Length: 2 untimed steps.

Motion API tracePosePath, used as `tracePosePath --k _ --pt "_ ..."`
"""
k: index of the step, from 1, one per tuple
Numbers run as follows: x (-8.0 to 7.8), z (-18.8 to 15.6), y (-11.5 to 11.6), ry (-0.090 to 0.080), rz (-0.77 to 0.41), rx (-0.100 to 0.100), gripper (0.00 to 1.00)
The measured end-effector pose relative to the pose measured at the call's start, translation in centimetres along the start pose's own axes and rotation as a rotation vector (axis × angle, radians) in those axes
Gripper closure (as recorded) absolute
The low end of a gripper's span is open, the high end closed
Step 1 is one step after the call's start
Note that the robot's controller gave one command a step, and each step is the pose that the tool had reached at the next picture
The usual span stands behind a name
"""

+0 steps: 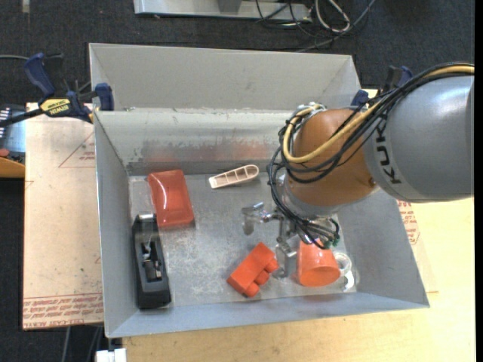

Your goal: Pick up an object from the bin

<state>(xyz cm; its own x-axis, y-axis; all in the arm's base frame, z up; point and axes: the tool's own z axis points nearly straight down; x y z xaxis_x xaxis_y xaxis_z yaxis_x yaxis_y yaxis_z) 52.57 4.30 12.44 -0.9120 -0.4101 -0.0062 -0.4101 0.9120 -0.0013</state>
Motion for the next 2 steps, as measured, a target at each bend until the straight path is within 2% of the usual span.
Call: tracePosePath --k 1,2 --pt "1.9 2.5 3.3 0.008 -0.196 -0.008 0.00" --pt "0.7 5.5 2.0 -0.004 -0.432 0.000 0.00"
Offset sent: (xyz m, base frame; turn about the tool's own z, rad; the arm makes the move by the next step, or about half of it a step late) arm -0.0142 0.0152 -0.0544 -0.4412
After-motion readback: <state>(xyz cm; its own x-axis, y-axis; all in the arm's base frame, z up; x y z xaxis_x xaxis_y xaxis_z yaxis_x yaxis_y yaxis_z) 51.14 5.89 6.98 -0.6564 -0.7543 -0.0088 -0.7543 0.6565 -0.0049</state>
